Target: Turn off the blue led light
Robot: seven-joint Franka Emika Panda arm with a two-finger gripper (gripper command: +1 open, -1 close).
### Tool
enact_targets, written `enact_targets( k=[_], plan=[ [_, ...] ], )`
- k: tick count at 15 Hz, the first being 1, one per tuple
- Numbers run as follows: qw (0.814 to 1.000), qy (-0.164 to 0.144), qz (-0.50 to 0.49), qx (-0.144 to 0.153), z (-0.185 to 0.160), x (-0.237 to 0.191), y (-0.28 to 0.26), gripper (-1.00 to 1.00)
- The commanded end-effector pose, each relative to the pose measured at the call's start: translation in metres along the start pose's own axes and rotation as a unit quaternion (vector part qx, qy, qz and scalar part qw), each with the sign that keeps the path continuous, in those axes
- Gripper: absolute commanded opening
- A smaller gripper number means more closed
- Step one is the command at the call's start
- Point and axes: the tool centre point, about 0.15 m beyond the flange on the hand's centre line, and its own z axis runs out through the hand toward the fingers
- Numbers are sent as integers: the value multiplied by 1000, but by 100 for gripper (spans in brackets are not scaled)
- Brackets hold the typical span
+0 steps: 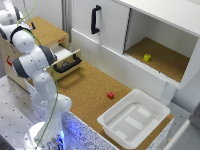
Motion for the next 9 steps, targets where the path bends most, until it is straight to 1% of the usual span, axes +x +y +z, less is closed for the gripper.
enact_targets(
  k=[1, 3, 4, 6, 8, 9],
  plan=[
    [996, -85, 13, -38, 6, 26, 5, -100],
    [996, -79, 11, -47, 8, 26, 16, -100],
    [995, -82, 12, -52, 9, 26, 21, -100],
    [996, -83, 1, -42, 19, 26, 25, -100],
    [996, -82, -10, -23, 33, 29, 22, -100],
    [996, -85, -17, -21, 42, 30, 21, -100]
  ],
)
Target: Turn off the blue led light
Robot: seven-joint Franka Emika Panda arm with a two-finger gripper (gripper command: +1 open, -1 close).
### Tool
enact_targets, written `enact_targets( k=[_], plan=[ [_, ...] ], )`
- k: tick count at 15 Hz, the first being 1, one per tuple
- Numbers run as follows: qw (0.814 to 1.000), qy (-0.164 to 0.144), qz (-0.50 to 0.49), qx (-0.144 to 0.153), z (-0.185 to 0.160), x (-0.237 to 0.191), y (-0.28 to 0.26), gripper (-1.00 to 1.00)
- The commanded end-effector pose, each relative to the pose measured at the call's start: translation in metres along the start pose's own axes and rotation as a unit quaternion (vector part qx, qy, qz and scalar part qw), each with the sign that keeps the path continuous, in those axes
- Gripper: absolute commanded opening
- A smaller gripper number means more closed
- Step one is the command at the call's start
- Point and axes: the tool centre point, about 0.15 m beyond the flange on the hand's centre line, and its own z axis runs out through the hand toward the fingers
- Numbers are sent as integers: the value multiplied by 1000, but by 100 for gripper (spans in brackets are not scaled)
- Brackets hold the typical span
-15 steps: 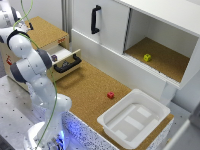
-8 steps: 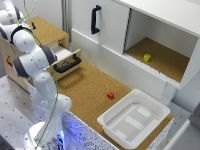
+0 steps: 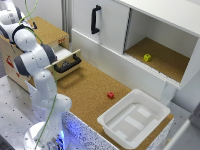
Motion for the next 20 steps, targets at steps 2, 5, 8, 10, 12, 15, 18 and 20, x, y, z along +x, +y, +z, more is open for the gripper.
enact_targets(
  k=[2, 5, 8, 10, 12, 15, 18, 20],
  plan=[
    [996, -79, -38, -12, 38, 38, 3, -100],
    [996, -67, -40, -33, -3, 33, 6, -100],
    [991, -80, -36, -104, -77, 20, 21, -100],
    [986, -90, -8, -137, -101, 4, 33, 100],
    [985, -100, 20, -138, -102, -14, 37, 100],
    [983, -110, 63, -134, -91, -34, 36, 100],
    [980, -93, 126, -126, -83, -51, 39, 100],
    [976, -84, 141, -141, -86, -66, 52, 100]
  ],
)
